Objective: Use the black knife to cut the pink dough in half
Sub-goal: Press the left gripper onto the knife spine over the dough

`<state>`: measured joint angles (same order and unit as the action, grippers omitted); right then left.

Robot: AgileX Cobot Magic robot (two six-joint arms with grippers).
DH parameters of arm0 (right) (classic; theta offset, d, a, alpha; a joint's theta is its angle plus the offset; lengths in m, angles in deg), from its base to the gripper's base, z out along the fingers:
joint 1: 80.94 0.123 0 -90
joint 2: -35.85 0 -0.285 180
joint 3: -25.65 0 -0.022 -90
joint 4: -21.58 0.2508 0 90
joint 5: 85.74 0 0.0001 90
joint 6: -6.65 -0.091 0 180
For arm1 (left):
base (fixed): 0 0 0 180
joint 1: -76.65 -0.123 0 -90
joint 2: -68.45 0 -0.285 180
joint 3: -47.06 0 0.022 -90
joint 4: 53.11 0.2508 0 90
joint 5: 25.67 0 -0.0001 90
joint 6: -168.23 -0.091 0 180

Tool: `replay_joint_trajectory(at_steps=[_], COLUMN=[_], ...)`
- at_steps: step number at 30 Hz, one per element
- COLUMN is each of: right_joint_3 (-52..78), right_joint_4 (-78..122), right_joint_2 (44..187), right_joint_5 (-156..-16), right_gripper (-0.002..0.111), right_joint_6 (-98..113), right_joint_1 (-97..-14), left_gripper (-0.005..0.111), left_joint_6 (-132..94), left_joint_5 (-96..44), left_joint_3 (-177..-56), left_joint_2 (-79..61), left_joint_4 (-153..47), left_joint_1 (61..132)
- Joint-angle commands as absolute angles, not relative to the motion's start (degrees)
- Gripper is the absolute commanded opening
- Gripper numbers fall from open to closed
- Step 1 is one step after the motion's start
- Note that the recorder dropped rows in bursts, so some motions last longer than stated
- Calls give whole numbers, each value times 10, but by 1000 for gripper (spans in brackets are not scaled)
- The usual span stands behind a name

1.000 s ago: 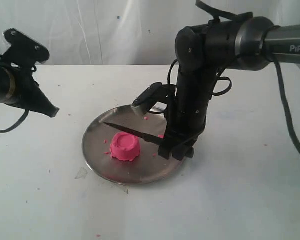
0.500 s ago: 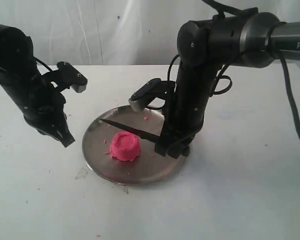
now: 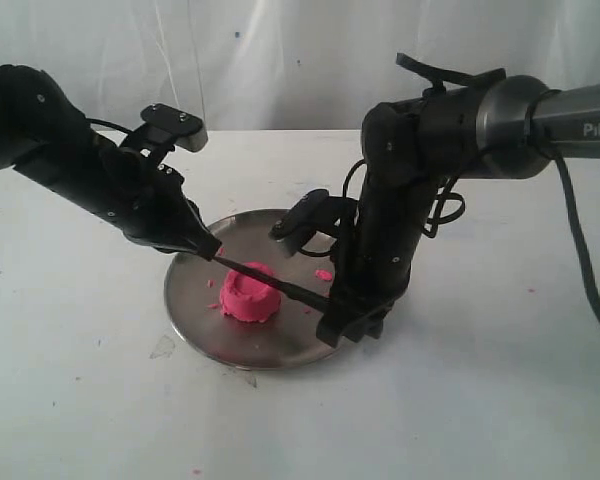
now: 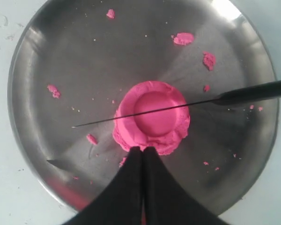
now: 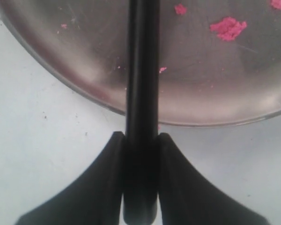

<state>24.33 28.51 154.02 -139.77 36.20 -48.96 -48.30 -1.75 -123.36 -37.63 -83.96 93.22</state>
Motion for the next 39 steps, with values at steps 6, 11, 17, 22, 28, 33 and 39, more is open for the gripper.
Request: replay_joint_trajectory(at_steps=[6,11,17,22,28,33,39], right_joint_3=[242,242,242,242,242,242,242], right_joint_4=[288,289,293,293,295,295,297], right_joint_2=[1540,1540,1540,1540,1540,1540,1540], right_joint_5=[-1389,-1388,-1388,-1388,-1388,-1388,-1390], right_gripper=[0,0,0,0,0,0,0], right_joint_6=[364,364,364,364,364,364,364], right_joint_1=[-489,-489,-489,-489,-489,-489,-489], left_gripper=[0,0,0,0,0,0,0], left_joint_6=[-495,-495,-495,-496,-519,-625,-657], left_joint_5=[-77,-85,-98,-106,-124,-124,-123], left_joint_3=[-1231,-1231,-1231,-1231,-1231,-1231,-1231], left_joint_2=[-391,-411,-427,-427,-427,-427,-430], left_joint_4=[-871,-874,-874,-874,-915,-1007,-1029], left_joint_1=[933,933,933,933,933,933,933])
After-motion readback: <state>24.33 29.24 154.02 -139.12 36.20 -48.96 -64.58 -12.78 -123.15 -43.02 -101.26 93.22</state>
